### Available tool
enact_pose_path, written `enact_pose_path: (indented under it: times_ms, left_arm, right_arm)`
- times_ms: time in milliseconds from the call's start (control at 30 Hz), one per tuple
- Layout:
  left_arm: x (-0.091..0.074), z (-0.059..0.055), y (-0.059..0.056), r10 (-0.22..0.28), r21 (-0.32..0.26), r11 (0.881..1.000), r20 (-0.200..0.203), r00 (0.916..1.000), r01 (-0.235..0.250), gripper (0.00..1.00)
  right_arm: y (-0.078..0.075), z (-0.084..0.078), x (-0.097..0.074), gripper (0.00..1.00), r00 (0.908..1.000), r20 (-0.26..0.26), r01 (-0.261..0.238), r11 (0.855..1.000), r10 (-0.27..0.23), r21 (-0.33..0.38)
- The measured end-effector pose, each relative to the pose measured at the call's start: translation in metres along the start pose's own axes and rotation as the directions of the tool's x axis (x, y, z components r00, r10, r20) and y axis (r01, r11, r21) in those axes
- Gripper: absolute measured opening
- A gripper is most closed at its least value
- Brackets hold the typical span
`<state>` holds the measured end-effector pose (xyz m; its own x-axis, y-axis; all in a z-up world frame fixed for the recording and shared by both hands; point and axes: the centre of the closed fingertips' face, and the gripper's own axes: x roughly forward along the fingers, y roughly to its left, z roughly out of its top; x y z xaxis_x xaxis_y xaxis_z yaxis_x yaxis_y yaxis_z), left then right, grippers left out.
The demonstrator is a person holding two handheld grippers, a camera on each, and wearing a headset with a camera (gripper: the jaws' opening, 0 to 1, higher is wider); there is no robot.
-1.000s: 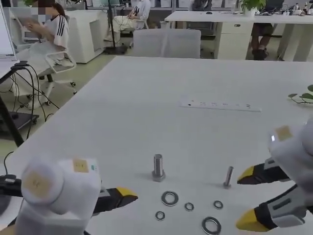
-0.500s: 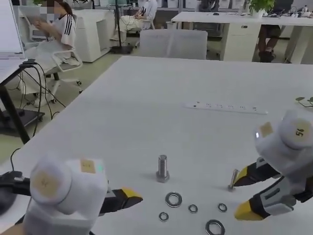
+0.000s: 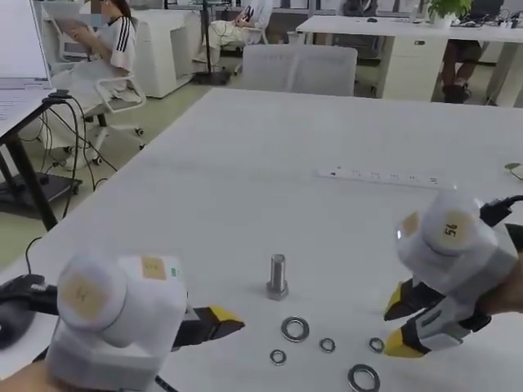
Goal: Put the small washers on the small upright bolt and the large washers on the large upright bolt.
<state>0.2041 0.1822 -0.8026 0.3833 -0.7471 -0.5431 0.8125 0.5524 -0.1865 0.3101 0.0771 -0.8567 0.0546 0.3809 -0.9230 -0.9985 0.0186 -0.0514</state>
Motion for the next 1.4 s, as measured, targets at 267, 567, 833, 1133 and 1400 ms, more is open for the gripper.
enact_pose_path:
  times_ms: [267, 567, 833, 1133, 1400]
  left_arm:
    - [-0.001, 0.002, 0.002, 0.004, 0.005, 1.0, 0.008, 1.0, -0.004, 0.92]
    - [-0.003, 0.005, 0.003, 0.009, 0.013, 1.0, 0.011, 0.9999, -0.009, 0.91]
    - [-0.005, 0.008, 0.006, 0.015, 0.025, 1.0, 0.011, 0.9998, -0.015, 0.91]
    - [-0.008, 0.013, 0.01, 0.023, 0.042, 0.999, 0.011, 0.9997, -0.024, 0.9]
    - [-0.007, 0.024, 0.015, 0.023, 0.067, 0.997, 0.015, 0.9996, -0.024, 0.9]
  right_arm:
    - [-0.002, -0.002, 0.008, 0.24, 0.9993, -0.037, -0.004, 1.0, 0.004, -0.005]
    - [0.0, -0.003, 0.015, 0.22, 0.9966, -0.081, -0.016, 0.999, 0.014, -0.028]
    - [0.0, -0.006, 0.018, 0.2, 0.9939, -0.109, -0.018, 0.999, 0.013, -0.041]
    - [0.0, -0.006, 0.021, 0.18, 0.9927, -0.118, -0.026, 0.999, 0.02, -0.044]
    - [0.0, -0.005, 0.021, 0.18, 0.9918, -0.126, -0.029, 0.999, 0.023, -0.045]
